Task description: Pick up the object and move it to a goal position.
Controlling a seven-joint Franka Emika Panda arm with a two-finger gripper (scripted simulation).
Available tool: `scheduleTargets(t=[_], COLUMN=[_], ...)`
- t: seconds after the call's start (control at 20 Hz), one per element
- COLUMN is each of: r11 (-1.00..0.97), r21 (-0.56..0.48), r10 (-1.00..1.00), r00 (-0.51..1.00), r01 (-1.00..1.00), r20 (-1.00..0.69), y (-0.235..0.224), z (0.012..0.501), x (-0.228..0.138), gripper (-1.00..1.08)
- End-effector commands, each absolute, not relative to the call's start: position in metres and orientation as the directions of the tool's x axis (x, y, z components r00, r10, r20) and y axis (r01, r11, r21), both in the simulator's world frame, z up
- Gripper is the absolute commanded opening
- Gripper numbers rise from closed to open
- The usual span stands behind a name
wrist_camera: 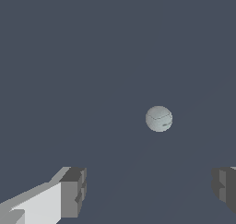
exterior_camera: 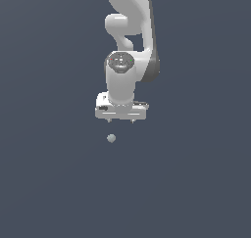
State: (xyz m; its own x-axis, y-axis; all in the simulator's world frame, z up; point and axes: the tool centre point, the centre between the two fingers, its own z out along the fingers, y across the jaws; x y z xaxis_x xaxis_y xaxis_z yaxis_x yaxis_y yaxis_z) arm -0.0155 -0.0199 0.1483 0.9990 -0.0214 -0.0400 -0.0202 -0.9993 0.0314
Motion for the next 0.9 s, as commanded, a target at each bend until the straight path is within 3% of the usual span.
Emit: scheduleTargets(t=[0.0, 0.85], r11=[-0.999, -1.0], r21=[0.031, 0.018], r10=[-0.021, 0.014], r00=[0.999, 1.0], r01=[-0.02, 0.015], r20=[-0.04, -0.027], y=[-0.02, -0.019], z=[0.148, 0.162], x=[-0.016, -0.009], gripper=[1.0, 1.0])
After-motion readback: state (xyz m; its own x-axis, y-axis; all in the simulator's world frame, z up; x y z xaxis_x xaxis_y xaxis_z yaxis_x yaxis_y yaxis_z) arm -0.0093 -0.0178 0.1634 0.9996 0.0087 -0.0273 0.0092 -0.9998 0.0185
